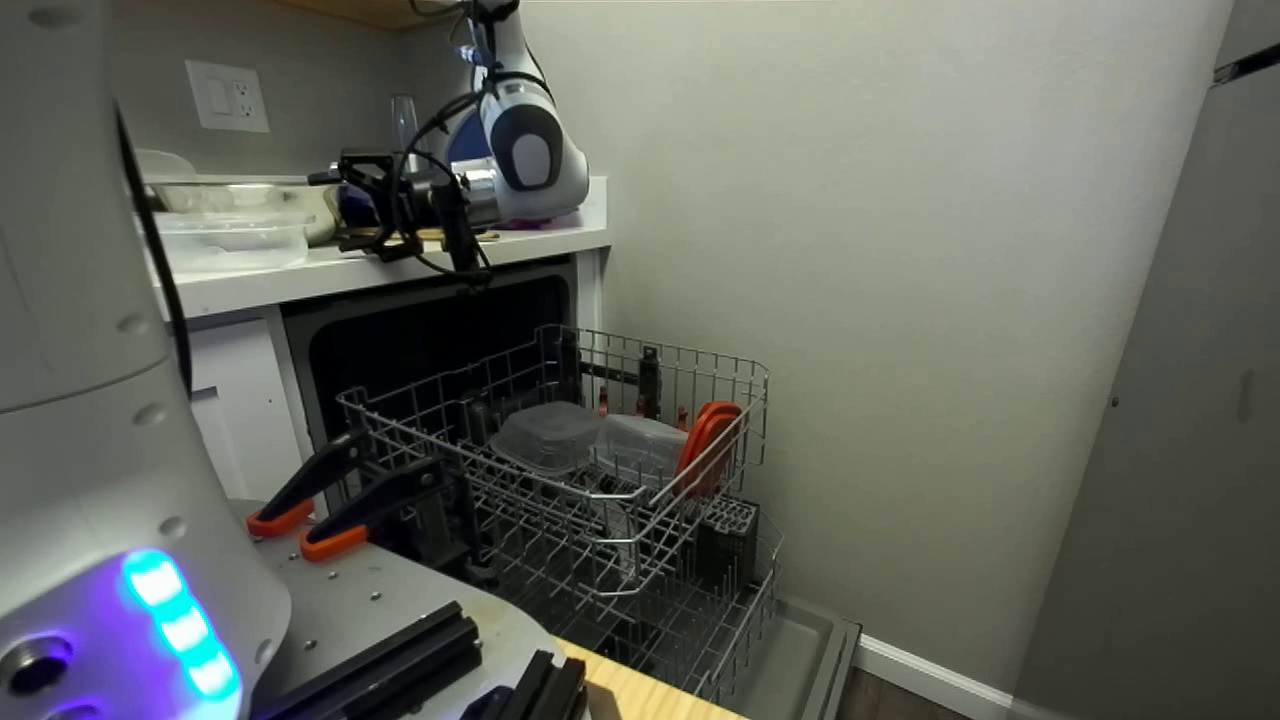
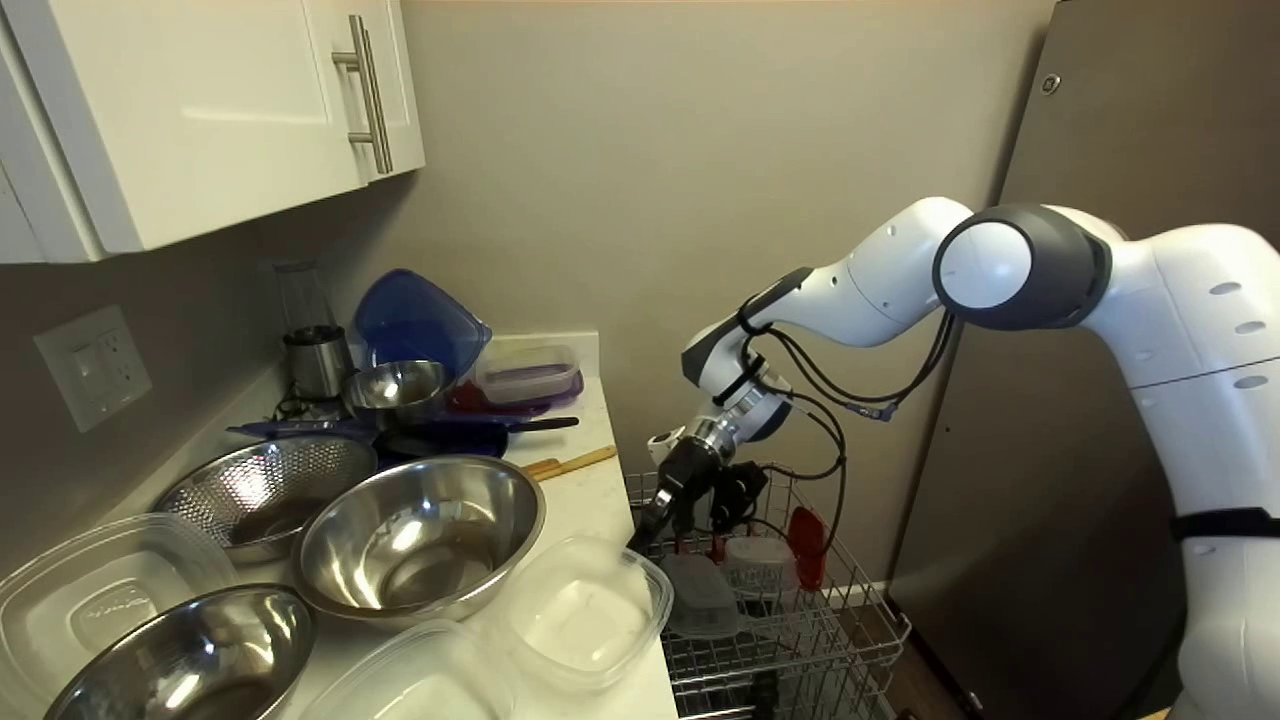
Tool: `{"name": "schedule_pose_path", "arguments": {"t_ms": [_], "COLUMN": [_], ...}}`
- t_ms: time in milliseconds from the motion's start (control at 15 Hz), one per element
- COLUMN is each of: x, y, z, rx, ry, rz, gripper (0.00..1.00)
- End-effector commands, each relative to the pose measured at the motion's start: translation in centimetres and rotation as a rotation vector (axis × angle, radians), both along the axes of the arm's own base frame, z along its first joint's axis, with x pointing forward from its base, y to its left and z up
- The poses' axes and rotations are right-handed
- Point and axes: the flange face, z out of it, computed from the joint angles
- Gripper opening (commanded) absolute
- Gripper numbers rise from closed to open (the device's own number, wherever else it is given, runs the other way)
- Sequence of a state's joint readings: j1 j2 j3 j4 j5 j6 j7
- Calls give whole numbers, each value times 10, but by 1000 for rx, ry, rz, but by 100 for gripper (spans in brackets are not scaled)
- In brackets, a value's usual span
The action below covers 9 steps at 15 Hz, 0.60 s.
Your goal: Remove one bowl from the counter and put it in the dishwasher.
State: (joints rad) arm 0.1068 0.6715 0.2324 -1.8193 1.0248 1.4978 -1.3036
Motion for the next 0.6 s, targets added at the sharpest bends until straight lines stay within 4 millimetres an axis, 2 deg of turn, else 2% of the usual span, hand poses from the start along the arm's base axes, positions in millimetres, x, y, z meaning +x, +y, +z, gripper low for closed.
{"name": "schedule_pose_path", "arguments": {"t_ms": [0, 533], "x": [-9, -26], "y": [11, 26], "z": [-4, 1], "rx": [45, 60], "ry": [45, 105], "rz": [27, 105], "gripper": [100, 100]}}
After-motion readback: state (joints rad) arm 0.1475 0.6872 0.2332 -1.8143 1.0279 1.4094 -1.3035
